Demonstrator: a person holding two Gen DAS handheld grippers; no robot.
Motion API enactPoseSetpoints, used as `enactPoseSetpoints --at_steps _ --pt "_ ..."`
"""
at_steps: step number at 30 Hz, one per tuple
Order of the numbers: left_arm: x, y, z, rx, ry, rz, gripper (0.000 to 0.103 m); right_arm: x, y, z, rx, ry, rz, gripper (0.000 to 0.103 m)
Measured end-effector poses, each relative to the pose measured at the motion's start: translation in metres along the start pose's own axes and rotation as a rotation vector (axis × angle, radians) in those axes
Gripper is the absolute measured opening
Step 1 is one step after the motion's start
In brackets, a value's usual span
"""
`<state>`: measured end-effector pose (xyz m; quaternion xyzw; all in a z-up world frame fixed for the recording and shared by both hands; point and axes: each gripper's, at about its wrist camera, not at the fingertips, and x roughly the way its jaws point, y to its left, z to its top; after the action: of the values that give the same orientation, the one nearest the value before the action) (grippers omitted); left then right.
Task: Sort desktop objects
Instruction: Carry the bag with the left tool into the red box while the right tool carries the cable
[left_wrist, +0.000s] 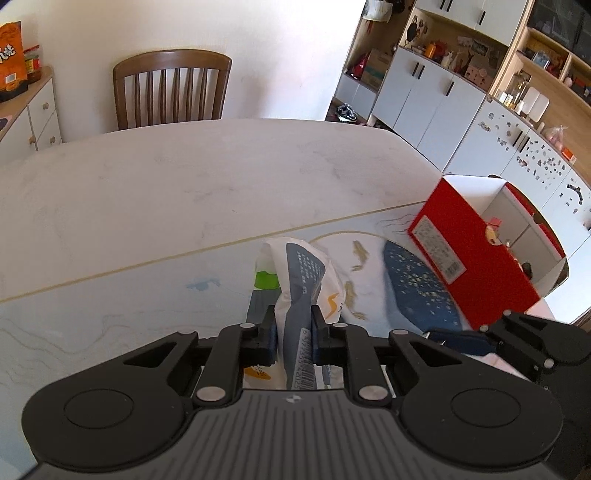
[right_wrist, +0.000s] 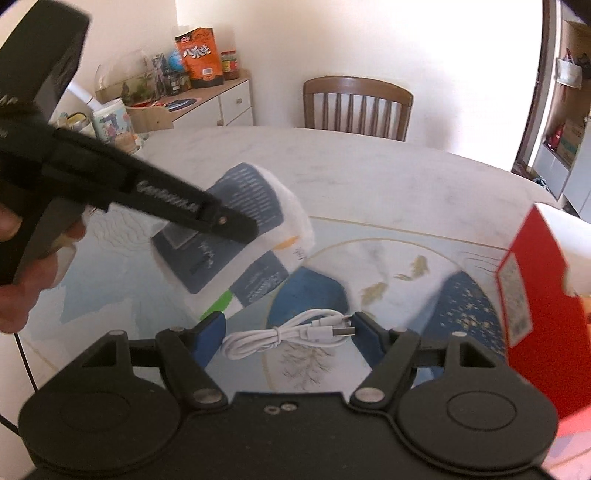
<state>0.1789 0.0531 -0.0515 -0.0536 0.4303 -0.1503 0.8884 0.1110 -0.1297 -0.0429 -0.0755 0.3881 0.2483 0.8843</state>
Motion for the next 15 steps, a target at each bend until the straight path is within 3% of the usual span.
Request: enactPoseSetpoints --at_steps 15 --pt "-0.039 -0.058 -0.013 -0.017 -0.035 -0.014 0.015 -0.059 -0.057 -0.009 0.063 -0.049 -0.042 0.074"
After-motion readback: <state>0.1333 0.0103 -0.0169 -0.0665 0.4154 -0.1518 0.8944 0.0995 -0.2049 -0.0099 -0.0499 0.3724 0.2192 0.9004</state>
